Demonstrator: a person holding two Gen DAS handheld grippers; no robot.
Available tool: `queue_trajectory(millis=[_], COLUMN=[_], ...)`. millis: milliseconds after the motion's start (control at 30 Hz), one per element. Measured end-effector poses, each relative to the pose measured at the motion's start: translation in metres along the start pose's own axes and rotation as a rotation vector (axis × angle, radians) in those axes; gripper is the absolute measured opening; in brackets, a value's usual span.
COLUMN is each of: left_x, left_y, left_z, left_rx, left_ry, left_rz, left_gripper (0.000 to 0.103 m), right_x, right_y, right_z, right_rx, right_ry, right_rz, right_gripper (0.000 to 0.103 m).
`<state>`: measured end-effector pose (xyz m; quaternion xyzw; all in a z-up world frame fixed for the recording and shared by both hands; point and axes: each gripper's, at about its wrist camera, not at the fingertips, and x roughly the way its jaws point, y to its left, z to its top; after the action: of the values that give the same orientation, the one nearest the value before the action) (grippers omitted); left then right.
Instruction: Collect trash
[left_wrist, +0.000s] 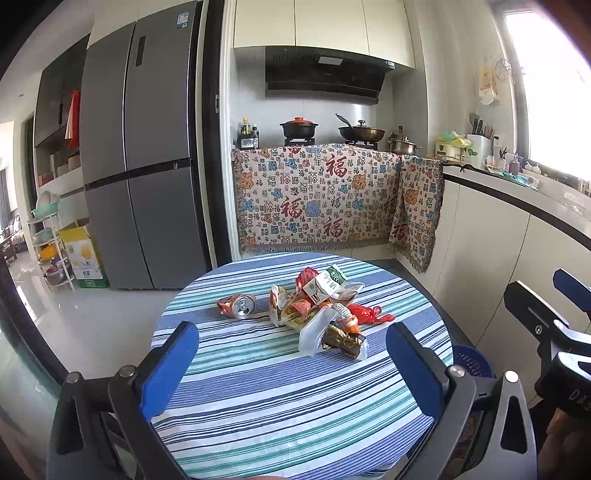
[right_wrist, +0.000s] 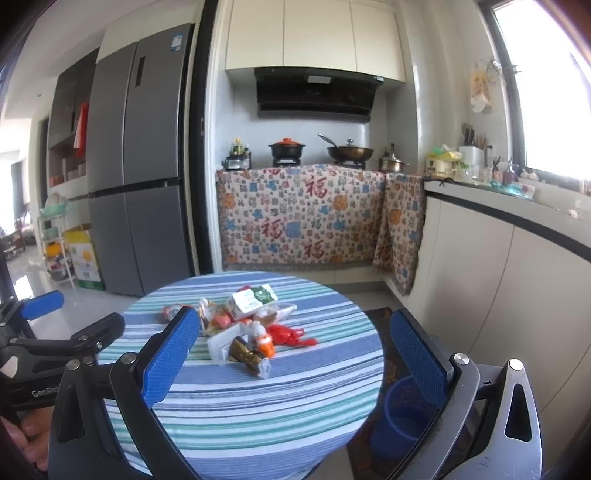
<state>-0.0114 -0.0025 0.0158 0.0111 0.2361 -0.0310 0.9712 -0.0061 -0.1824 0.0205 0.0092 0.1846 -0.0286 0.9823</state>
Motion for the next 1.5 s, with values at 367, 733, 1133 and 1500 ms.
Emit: queue_trajectory(millis=[367,733,1133,1500], left_x=[-0.003,-0.004,0.003,0.005], left_y=[-0.008,-0.013,-0.007,0.005], left_z=[0.006,0.014,0.004,-0.003], left_rx=[-0.006,-0.001,-0.007,-0.01], left_ry=[-0.02,-0.026,-0.005,0.001], left_rz=[-0.038,-0.058,-0.042,-0.025], left_gripper=[0.103,0.103,0.103,0.103], right_x=[-0.004,-0.008,-0.007,0.002], right_y=[0.0,0.0,-0.004,-0.001], right_z=[0.002,0.005,-0.001,-0.013], right_rx=[-0.016,-0.003,0.021,0.014], right_ry=[-0.012,-0.04,-0.048,-0.013], right_rz=[-0.005,-0.014,-0.002,0.005], right_gripper=[0.103,0.103,0.103,0.103])
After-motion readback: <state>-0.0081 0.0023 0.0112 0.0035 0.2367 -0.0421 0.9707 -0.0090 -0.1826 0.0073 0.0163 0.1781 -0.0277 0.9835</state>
